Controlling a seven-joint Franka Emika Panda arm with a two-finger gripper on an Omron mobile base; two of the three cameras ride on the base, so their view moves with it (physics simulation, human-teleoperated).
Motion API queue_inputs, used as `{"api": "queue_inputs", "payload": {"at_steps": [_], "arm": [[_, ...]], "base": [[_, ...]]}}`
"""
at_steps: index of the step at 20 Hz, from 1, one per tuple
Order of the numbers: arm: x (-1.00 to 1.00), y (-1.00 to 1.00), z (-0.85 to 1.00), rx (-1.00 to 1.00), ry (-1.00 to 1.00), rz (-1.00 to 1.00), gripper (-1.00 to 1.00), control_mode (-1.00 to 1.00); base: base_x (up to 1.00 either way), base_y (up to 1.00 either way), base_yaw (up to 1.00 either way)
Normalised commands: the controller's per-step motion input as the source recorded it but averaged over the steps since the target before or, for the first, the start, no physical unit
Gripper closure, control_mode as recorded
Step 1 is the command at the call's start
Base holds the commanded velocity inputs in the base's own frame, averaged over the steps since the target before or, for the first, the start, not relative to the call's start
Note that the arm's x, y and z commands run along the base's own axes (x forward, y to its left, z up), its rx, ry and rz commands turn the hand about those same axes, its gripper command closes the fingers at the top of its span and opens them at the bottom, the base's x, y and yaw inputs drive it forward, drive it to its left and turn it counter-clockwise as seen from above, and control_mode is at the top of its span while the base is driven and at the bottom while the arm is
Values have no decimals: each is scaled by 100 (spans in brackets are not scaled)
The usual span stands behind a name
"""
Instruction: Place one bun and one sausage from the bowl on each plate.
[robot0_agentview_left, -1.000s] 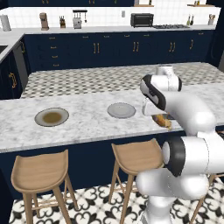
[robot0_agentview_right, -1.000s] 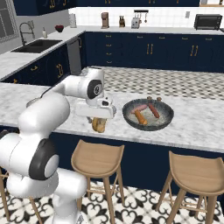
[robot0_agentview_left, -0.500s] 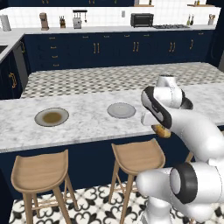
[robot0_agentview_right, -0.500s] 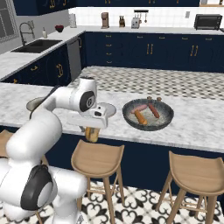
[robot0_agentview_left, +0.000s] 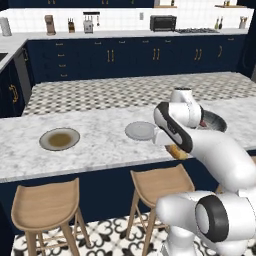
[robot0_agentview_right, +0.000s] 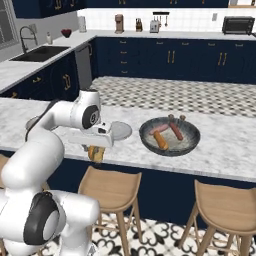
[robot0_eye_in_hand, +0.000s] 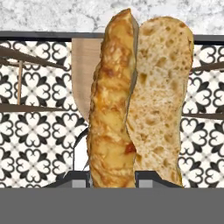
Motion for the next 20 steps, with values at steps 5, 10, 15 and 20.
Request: {"api": "queue_inputs", "payload": {"at_steps": [5,10,15,20], "arm": [[0,0,0,0,0,0,100,100],[9,0,0,0,0,0,100,-100],[87,24,40,-2,-5,0,100,-100],[100,46,18,2,-12,0,100,-100]], "base": [[74,27,-1],[52,12,0],[0,0,0],[0,0,0]]}}
